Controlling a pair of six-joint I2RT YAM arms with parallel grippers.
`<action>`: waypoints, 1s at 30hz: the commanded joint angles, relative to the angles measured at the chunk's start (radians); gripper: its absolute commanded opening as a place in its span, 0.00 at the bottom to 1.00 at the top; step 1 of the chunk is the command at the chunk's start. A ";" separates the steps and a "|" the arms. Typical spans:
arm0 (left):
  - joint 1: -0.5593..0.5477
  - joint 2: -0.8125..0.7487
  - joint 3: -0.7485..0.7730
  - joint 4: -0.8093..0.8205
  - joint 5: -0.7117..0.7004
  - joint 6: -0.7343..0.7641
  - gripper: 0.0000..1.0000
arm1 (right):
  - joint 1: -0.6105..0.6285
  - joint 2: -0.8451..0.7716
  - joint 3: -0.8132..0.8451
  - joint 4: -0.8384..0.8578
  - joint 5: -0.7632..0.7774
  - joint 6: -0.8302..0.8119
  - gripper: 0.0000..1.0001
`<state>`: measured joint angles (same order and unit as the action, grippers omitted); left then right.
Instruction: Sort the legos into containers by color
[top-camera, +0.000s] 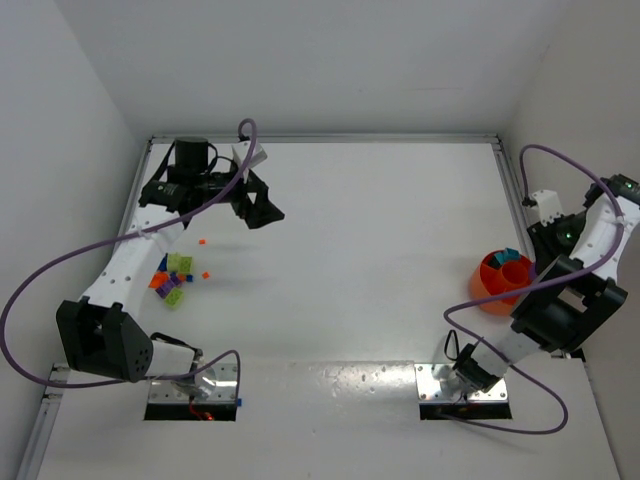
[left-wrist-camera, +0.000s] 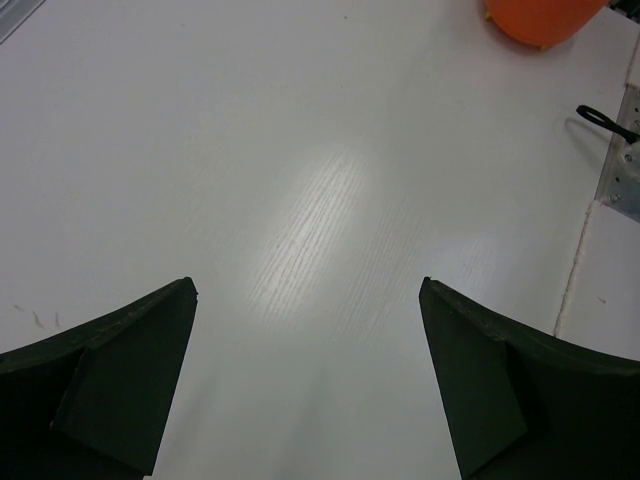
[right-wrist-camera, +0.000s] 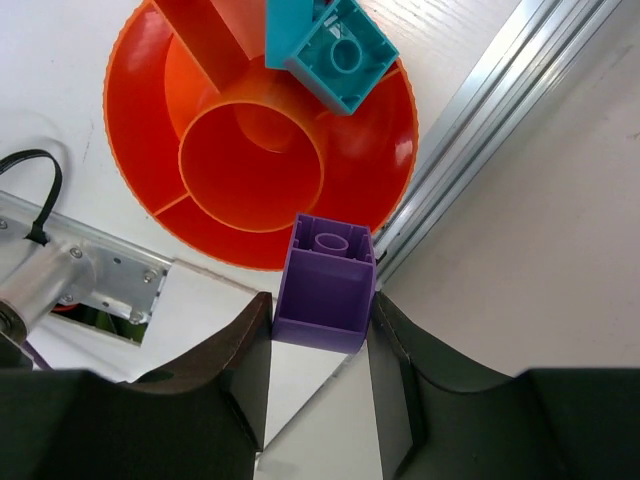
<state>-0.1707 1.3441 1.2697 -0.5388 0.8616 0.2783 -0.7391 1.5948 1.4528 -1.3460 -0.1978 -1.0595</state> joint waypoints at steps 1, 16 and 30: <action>-0.007 -0.016 0.056 0.002 -0.001 -0.010 1.00 | -0.008 -0.027 -0.002 0.005 -0.055 -0.033 0.00; -0.007 -0.025 0.037 -0.007 -0.021 0.009 1.00 | 0.010 -0.016 -0.074 0.132 -0.037 0.007 0.00; 0.042 -0.003 0.083 0.011 -0.105 -0.165 1.00 | 0.047 -0.006 -0.106 0.202 -0.028 0.082 0.24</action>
<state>-0.1471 1.3445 1.3041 -0.5488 0.7872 0.1764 -0.7105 1.5929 1.3518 -1.1709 -0.2096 -0.9958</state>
